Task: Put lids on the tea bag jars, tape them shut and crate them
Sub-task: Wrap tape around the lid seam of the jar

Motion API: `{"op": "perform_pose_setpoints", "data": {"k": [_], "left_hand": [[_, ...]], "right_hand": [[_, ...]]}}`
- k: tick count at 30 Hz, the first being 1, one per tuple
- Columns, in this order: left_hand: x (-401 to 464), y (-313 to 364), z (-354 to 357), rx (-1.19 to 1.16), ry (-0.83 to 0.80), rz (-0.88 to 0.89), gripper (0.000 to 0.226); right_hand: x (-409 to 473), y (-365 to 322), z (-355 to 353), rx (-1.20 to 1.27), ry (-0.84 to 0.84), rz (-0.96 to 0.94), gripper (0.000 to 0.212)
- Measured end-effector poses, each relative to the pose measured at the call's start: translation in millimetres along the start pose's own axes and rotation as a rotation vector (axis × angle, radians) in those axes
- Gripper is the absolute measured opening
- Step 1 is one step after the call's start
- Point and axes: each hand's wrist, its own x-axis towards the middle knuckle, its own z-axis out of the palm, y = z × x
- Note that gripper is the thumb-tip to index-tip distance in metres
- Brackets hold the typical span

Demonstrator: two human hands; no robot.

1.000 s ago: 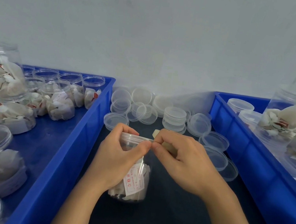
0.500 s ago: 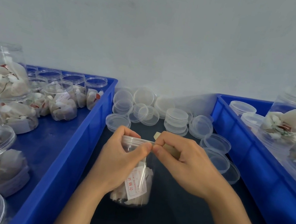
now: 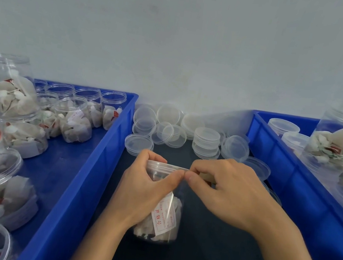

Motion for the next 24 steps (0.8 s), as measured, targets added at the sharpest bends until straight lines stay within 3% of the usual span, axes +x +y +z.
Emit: {"op": "perform_pose_setpoints", "data": {"k": [10, 24], "left_hand": [[-2, 6, -1, 0.062, 0.009, 0.008, 0.058], [-10, 16, 5, 0.113, 0.064, 0.022, 0.052]], "right_hand": [[5, 7, 3, 0.087, -0.102, 0.016, 0.041], [-13, -6, 19, -0.121, 0.199, 0.034, 0.04]]}}
